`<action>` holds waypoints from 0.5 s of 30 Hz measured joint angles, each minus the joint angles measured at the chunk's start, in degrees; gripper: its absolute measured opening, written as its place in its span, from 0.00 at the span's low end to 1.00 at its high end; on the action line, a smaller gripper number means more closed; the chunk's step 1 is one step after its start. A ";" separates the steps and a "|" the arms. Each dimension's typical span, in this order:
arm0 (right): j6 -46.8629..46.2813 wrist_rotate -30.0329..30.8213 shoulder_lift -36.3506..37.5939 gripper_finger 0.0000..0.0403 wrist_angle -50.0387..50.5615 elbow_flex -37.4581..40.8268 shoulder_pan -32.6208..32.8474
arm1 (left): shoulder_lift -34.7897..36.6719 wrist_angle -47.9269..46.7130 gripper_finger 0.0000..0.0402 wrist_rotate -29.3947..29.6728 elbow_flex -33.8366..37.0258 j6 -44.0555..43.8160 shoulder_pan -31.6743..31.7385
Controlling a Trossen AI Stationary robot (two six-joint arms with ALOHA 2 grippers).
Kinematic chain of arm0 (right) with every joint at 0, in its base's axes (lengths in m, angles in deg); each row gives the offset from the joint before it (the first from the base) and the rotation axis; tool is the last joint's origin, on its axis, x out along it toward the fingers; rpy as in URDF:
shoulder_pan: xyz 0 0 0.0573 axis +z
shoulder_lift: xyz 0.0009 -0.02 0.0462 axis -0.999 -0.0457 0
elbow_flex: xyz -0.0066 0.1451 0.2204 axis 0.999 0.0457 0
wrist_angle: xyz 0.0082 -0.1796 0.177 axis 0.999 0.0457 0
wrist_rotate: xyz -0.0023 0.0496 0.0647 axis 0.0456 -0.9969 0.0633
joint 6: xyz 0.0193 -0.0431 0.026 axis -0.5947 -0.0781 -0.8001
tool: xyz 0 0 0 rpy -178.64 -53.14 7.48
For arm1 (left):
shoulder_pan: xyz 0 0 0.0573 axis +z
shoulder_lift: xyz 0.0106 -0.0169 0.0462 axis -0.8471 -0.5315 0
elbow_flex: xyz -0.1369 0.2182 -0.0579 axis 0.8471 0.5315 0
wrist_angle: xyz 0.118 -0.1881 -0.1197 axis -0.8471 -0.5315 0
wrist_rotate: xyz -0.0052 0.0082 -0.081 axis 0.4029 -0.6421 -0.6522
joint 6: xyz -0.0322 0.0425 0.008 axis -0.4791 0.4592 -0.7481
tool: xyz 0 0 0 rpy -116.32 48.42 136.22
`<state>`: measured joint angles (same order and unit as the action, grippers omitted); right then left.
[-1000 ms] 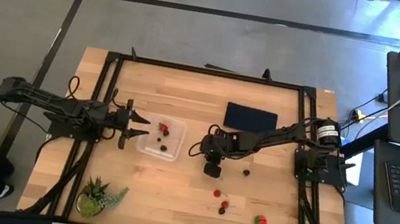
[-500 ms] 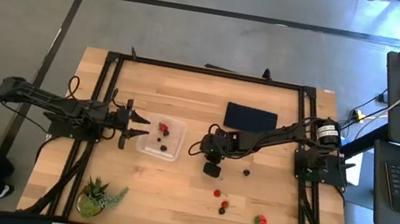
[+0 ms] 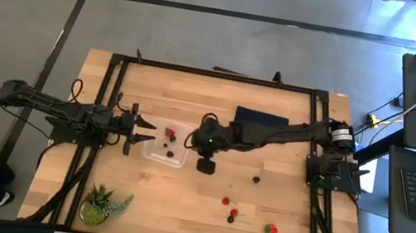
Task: Pick and placing Produce into tupperware
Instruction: Put the blueberry into the transparent bin
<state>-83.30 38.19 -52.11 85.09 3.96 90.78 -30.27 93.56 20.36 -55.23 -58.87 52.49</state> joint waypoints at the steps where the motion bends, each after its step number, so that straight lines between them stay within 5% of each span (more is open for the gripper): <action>1: 1.89 0.05 -0.37 0.14 -1.07 -1.53 -0.04 | 0.00 0.00 0.40 0.00 0.00 0.00 0.00; 15: 8.28 0.41 -10.06 0.14 -4.95 -11.71 -1.51 | 0.02 0.10 0.41 0.49 0.00 0.02 0.04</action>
<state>-75.03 38.59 -62.17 80.13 -7.75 89.27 -30.25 93.67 20.85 -55.23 -58.85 52.53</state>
